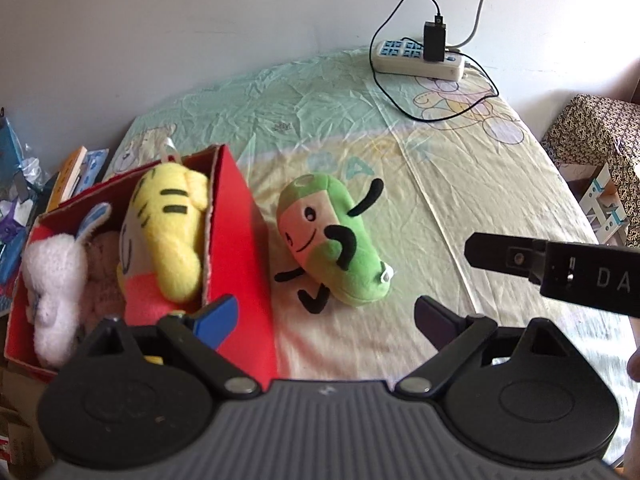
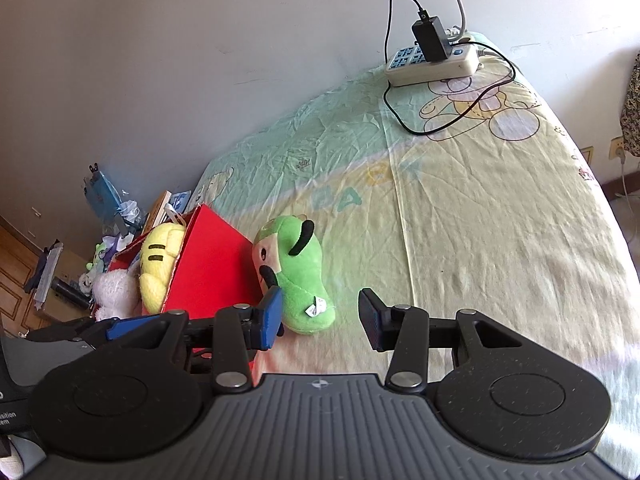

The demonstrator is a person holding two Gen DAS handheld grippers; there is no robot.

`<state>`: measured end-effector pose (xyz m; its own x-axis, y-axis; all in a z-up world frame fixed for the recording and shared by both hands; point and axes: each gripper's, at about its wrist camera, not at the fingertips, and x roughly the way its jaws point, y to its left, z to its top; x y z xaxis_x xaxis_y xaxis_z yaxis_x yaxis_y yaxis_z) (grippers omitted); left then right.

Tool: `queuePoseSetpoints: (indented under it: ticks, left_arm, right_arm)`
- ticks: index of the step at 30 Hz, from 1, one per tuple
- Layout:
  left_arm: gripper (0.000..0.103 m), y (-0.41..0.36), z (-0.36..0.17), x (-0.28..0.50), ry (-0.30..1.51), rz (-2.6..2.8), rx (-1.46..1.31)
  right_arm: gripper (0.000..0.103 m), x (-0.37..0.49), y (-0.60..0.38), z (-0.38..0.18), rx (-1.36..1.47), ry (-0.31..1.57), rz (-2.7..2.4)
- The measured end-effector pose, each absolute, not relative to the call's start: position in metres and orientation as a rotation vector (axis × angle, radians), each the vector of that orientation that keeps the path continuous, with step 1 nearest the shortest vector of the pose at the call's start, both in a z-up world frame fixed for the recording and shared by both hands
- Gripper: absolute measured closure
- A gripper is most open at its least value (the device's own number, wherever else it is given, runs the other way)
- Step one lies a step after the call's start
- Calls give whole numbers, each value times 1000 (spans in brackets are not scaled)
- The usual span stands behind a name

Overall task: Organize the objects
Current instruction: 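Lower the open right tool over the green pear plush's body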

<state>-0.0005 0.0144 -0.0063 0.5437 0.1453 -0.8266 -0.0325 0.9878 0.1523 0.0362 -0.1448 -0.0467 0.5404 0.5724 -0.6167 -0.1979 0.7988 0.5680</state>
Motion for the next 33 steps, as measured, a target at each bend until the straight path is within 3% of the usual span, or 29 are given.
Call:
queuePoseSetpoints:
  ticks: [18, 33]
  left_arm:
    - [8, 8, -70, 33, 1034, 35, 127]
    - [9, 32, -101, 62, 1059, -67, -33]
  right_arm:
    - [57, 94, -132, -84, 551, 1027, 617]
    - [57, 118, -96, -104, 481, 1098, 711]
